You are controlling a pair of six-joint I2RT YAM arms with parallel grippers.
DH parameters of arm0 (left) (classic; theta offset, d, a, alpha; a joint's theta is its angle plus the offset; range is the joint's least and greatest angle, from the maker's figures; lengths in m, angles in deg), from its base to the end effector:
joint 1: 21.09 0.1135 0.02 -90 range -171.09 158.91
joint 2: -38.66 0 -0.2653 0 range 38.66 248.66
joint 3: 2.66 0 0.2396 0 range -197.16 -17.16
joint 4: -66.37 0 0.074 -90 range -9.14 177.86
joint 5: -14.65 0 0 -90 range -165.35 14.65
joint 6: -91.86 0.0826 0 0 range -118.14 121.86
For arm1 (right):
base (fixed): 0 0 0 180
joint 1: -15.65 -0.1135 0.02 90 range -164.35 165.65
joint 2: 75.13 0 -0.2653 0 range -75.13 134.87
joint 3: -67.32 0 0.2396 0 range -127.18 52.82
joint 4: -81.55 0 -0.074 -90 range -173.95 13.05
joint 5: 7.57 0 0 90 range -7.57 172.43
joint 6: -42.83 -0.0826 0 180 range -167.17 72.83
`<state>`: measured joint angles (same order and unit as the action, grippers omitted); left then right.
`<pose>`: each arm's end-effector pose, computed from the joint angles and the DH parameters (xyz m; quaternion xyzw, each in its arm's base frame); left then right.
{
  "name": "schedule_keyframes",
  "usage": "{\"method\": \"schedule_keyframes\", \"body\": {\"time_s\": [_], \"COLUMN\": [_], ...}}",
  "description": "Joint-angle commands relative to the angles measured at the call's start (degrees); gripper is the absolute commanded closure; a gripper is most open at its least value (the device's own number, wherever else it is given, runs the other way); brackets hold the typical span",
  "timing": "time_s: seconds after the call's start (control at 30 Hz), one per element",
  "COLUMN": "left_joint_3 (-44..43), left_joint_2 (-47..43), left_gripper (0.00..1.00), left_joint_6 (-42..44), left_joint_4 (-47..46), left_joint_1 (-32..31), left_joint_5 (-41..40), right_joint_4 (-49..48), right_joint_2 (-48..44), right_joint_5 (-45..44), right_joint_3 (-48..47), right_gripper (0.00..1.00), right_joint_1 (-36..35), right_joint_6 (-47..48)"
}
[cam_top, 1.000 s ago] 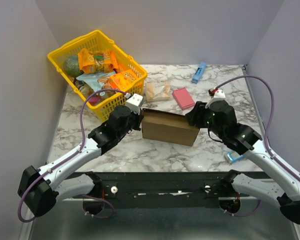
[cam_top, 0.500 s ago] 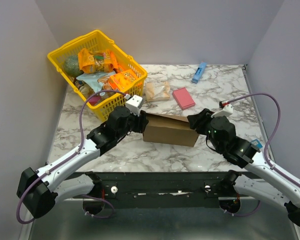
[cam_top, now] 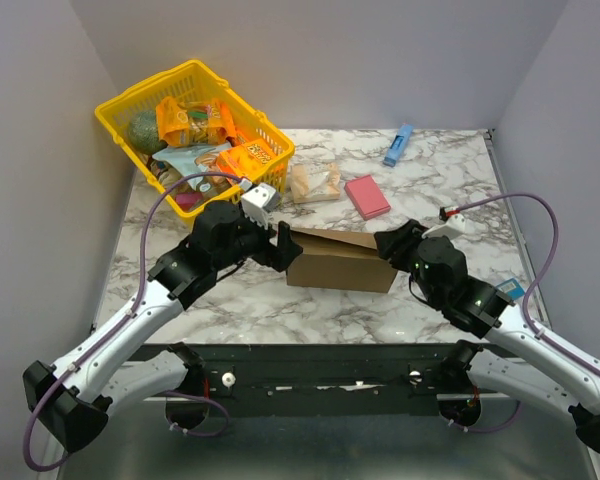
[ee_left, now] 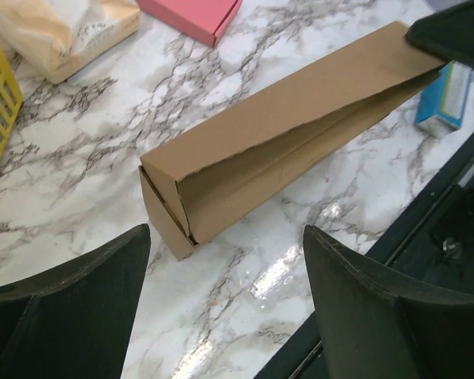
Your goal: Fold the paper box
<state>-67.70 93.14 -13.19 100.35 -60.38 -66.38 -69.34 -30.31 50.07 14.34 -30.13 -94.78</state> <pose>0.1808 -0.1646 0.3115 0.2169 0.8058 -0.3080 0.4570 0.1734 0.1148 0.2831 0.1705 0.7886 0.2386 0.5404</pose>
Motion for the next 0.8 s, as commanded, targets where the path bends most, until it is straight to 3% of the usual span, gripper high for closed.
{"method": "schedule_keyframes", "body": {"time_s": [0.0, 0.1, 0.23, 0.5, 0.77], "left_joint_3": [-5.1, -7.3, -6.6, -1.8, 4.6], "left_joint_2": [-0.4, 0.6, 3.0, 6.6, 5.5], "left_gripper": [0.14, 0.19, 0.32, 0.50, 0.66], "left_joint_6": [-4.4, -9.0, -13.7, -14.9, -14.5], "left_joint_4": [0.7, -0.4, -4.0, -9.2, -9.2], "left_joint_1": [3.4, 4.8, 6.2, 7.1, 7.2], "left_joint_5": [11.1, 9.3, 6.1, 0.6, 2.2], "right_joint_4": [10.2, 10.8, 11.5, 12.5, 12.6], "right_joint_2": [1.3, 0.5, -0.3, -1.6, -1.4], "right_joint_5": [-1.1, -1.3, -1.5, -1.7, -1.8], "right_joint_3": [4.6, 4.9, 5.1, 5.4, 5.5], "right_gripper": [0.40, 0.40, 0.40, 0.40, 0.40], "right_joint_1": [-0.3, -0.3, -0.2, -0.2, -0.2], "right_joint_6": [-1.3, -1.3, -1.0, -0.9, -1.2]}}
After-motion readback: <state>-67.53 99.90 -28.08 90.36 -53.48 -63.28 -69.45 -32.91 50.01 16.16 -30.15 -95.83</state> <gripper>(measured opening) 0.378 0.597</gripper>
